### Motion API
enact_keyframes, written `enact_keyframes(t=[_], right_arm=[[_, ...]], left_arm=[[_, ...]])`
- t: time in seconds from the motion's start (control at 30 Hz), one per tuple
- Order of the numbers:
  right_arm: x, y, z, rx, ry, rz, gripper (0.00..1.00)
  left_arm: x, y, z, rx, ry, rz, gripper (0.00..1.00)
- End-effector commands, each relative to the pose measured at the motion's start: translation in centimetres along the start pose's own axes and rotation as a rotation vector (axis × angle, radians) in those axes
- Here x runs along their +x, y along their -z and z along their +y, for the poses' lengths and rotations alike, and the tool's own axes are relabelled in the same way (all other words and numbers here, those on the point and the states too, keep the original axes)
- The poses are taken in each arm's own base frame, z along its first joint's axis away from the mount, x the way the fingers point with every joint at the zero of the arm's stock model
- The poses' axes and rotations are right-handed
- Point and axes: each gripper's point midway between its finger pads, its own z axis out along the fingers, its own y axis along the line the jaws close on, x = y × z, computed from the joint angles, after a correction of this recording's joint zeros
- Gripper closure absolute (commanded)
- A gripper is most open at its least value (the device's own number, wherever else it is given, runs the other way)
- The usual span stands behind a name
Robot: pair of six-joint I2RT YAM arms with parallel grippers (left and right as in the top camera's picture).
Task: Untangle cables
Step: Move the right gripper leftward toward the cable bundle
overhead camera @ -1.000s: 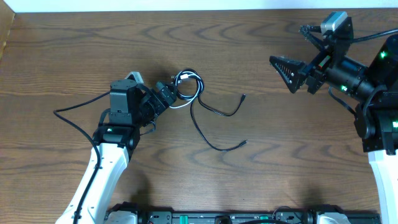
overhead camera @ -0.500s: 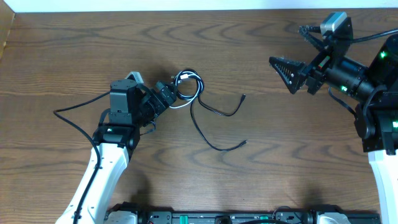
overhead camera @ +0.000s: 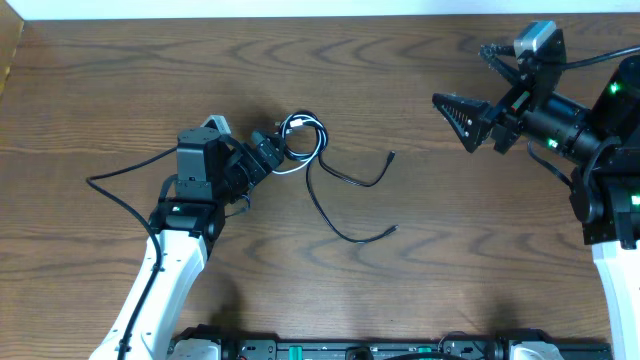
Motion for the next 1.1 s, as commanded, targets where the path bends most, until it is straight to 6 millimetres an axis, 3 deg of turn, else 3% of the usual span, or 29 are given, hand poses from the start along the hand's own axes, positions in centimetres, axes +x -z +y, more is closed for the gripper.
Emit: enact_keyframes(t=[0.0,1.07], right_arm=[[-0.21,0.11,0.08,-0.006,-0.015,-0.001,0.01],[0.21,0.10,0.11,-0.007,-0.031,0.014,0.01]], left_arm=[[-0.07,0.12,-0.29,0.007,-0.011,0.001,0.02],[-0.07,0.12,-0.29,0.007,-0.011,0.001,0.02]])
